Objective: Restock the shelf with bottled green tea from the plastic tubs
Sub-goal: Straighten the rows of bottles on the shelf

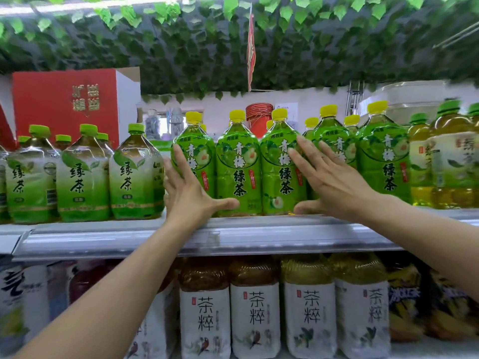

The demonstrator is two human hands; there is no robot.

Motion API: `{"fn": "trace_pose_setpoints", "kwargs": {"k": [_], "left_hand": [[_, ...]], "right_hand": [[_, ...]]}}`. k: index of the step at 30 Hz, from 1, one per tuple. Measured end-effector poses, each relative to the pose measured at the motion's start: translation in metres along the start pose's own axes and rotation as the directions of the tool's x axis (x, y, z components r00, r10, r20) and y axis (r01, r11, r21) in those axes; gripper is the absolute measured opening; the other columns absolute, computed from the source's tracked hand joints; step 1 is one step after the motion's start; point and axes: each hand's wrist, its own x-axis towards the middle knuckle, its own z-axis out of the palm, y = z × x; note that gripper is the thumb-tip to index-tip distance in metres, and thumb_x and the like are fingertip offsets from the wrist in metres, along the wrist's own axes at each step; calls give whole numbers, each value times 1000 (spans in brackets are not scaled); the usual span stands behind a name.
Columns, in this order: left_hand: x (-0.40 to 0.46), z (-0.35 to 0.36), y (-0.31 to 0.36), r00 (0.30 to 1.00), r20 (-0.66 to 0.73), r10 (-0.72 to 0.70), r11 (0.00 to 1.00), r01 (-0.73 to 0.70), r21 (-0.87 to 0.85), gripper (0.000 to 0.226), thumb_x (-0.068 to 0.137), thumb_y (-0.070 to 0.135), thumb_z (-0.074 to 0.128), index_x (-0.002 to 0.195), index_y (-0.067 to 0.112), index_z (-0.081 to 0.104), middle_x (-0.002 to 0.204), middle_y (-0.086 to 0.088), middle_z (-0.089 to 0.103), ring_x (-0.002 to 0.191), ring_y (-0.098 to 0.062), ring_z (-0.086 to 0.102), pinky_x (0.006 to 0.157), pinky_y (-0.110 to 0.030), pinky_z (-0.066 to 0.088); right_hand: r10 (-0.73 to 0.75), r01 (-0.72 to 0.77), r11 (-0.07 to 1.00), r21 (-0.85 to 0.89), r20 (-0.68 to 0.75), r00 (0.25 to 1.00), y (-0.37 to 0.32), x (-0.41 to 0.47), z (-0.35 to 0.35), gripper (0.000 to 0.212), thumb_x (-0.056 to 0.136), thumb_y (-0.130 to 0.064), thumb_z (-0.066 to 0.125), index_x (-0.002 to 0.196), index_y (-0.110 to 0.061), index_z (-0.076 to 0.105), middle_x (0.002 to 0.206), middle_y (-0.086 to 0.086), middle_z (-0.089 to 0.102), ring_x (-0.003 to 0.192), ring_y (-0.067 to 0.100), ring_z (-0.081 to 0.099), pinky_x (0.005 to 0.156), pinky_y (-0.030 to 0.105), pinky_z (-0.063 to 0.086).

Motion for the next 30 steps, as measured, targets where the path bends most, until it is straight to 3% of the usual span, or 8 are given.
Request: {"fn": "trace_pose_setpoints", "kwargs": {"k": [4, 8, 10, 12, 15, 18, 21, 30], "left_hand": [[1, -1, 1, 1000, 8, 8, 1000, -8, -12, 165, 46, 57, 93, 150, 32, -34, 165, -9, -24, 153, -37, -9, 120, -58, 8], [-2, -3, 1, 1000, -1, -14, 999, 14, -41, 166, 41, 61, 89, 151, 32, -31, 166, -5, -23, 154, -35, -9, 121, -55, 5], [-3, -3, 2, 999, -3, -50, 994, 50, -94, 165, 39, 64, 85, 152, 32, -31, 166, -4, -22, 154, -35, -10, 121, -55, 3], [-4, -3, 4, 995, 9, -98, 985, 99, -144, 163, 42, 62, 86, 151, 32, -31, 166, -6, -21, 153, -37, -9, 120, -58, 4], [-4, -1, 7, 989, 11, -145, 981, 145, -129, 163, 41, 64, 85, 151, 33, -31, 167, -8, -18, 153, -40, -6, 119, -62, 8], [-4, 0, 9, 985, -1, -174, 980, 173, -103, 164, 41, 64, 86, 152, 31, -31, 167, -12, -12, 153, -41, -1, 118, -62, 11], [-3, 0, 10, 985, -4, -171, 981, 170, -94, 165, 39, 62, 86, 152, 30, -30, 166, -15, -7, 152, -42, 4, 119, -61, 12], [-4, -1, 13, 986, 27, -167, 982, 169, -90, 163, 44, 60, 88, 153, 28, -29, 165, -20, -11, 152, -42, 1, 121, -58, 8]], "right_hand": [[-1, 2, 999, 44, -18, 1000, -1, 0, 1, 120, 75, -69, 65, 158, -11, 0, 163, 16, -13, 150, 25, -9, 115, 31, -15], [21, -16, 999, 50, -93, 995, 0, -9, -2, 114, 75, -65, 69, 157, -7, 15, 165, 17, 5, 152, 31, 9, 121, 44, -3], [170, -146, 981, 129, -209, 963, 12, -22, -1, 112, 71, -65, 70, 155, -7, 22, 161, 19, 16, 149, 35, 17, 121, 54, 6], [450, -383, 883, 271, -263, 853, 31, -40, 0, 118, 67, -74, 61, 154, -7, 18, 160, 18, 15, 148, 33, 15, 120, 54, 12], [758, -640, 547, 541, 6, 652, 60, -68, 1, 136, 57, -77, 61, 156, -9, -4, 165, 12, 2, 151, 28, 4, 122, 50, 10], [690, -700, 337, 630, 341, 639, 79, -81, 5, 133, 58, -61, 81, 154, -11, 4, 159, 17, 24, 144, 35, 30, 116, 50, 26], [652, -747, 365, 556, 420, 631, 84, -81, 6, 117, 52, -62, 84, 138, -4, 30, 139, 19, 50, 125, 36, 50, 101, 46, 44], [621, -721, 444, 532, 397, 676, 74, -77, 2, 106, 66, -58, 80, 134, 2, 26, 127, 23, 56, 114, 36, 56, 80, 36, 43]]}}
